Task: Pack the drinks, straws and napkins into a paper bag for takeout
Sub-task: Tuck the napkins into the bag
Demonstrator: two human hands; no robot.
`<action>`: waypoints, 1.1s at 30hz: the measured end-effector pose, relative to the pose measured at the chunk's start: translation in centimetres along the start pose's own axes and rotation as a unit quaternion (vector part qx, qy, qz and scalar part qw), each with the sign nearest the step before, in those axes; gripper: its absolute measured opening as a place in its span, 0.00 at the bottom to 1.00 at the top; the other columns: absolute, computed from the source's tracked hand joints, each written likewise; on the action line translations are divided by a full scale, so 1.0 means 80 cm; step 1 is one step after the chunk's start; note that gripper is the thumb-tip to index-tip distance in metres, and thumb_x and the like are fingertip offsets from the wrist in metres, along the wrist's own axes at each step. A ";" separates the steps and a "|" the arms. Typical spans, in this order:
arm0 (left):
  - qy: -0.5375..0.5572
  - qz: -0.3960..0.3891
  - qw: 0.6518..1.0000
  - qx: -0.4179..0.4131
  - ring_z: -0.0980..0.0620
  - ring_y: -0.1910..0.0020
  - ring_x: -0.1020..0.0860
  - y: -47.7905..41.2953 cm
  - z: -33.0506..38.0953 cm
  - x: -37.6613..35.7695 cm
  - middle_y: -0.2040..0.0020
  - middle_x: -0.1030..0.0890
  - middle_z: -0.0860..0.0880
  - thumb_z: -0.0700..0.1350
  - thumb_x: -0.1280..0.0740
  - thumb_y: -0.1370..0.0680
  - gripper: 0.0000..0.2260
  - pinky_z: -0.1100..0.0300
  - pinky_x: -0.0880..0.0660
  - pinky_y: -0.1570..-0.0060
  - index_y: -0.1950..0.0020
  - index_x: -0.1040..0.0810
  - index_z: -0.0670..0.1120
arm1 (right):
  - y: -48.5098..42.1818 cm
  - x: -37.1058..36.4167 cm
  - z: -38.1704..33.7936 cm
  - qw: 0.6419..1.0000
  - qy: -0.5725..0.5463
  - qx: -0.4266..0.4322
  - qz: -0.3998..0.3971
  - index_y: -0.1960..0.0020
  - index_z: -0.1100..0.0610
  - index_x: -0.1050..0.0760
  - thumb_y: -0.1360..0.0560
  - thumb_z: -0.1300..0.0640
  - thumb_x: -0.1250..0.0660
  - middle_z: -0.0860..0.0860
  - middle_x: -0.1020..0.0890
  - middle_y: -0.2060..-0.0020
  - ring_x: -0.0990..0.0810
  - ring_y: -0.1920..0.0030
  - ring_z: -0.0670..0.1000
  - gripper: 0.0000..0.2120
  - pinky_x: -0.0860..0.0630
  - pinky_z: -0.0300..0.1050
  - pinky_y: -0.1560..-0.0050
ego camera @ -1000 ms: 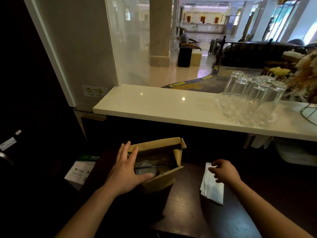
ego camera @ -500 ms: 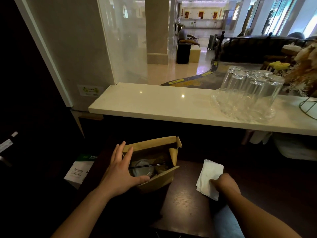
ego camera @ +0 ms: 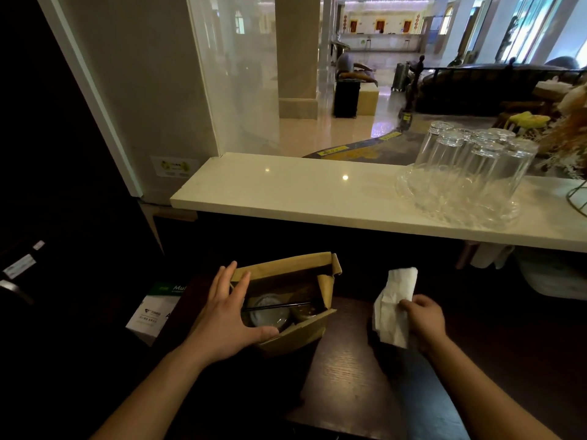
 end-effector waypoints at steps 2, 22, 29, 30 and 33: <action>0.014 -0.007 1.000 -0.004 0.65 0.32 0.75 0.001 0.001 0.000 0.27 0.72 0.67 0.84 0.42 0.48 0.61 0.42 0.44 0.28 0.21 0.55 0.57 | 0.011 0.004 -0.056 0.996 0.016 0.083 -0.019 0.62 0.58 0.23 0.27 0.63 0.31 0.58 0.19 0.63 0.21 0.62 0.57 0.05 0.24 0.50 0.63; 0.079 -0.023 0.997 -0.009 0.61 0.28 0.71 0.004 0.006 0.008 0.25 0.70 0.65 0.78 0.31 0.46 0.61 0.43 0.45 0.26 0.21 0.55 0.57 | 0.203 -0.100 -0.332 0.831 0.195 0.418 -0.310 0.42 0.47 0.21 0.21 0.60 0.36 0.41 0.18 0.51 0.20 0.50 0.40 0.12 0.24 0.41 0.49; 0.090 -0.016 0.996 -0.019 0.61 0.27 0.72 0.002 0.004 0.005 0.25 0.70 0.65 0.80 0.33 0.48 0.63 0.43 0.46 0.26 0.21 0.54 0.56 | 0.215 -0.176 -0.302 0.689 0.494 0.427 -0.314 0.35 0.49 0.24 0.25 0.57 0.32 0.48 0.20 0.42 0.22 0.44 0.51 0.18 0.28 0.42 0.48; 0.086 -0.016 0.996 -0.019 0.61 0.27 0.72 0.002 0.004 0.004 0.25 0.70 0.64 0.80 0.33 0.48 0.63 0.43 0.46 0.26 0.21 0.54 0.56 | 0.215 -0.189 -0.300 0.683 0.507 0.426 -0.308 0.35 0.50 0.24 0.25 0.57 0.32 0.50 0.20 0.42 0.22 0.44 0.52 0.18 0.28 0.42 0.48; 0.072 -0.017 0.997 -0.025 0.60 0.27 0.72 0.000 0.007 0.004 0.24 0.70 0.63 0.80 0.34 0.47 0.63 0.42 0.46 0.27 0.21 0.54 0.55 | 0.223 -0.234 -0.289 0.665 0.509 0.425 -0.343 0.37 0.53 0.22 0.26 0.58 0.31 0.52 0.18 0.44 0.20 0.45 0.54 0.17 0.26 0.45 0.50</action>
Point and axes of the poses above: each hand's wrist, its own y-axis away from the middle knuckle, its own x-axis out of the back of the hand, z = x × y, the point moved 10 cm from there along -y, towards the middle knuckle
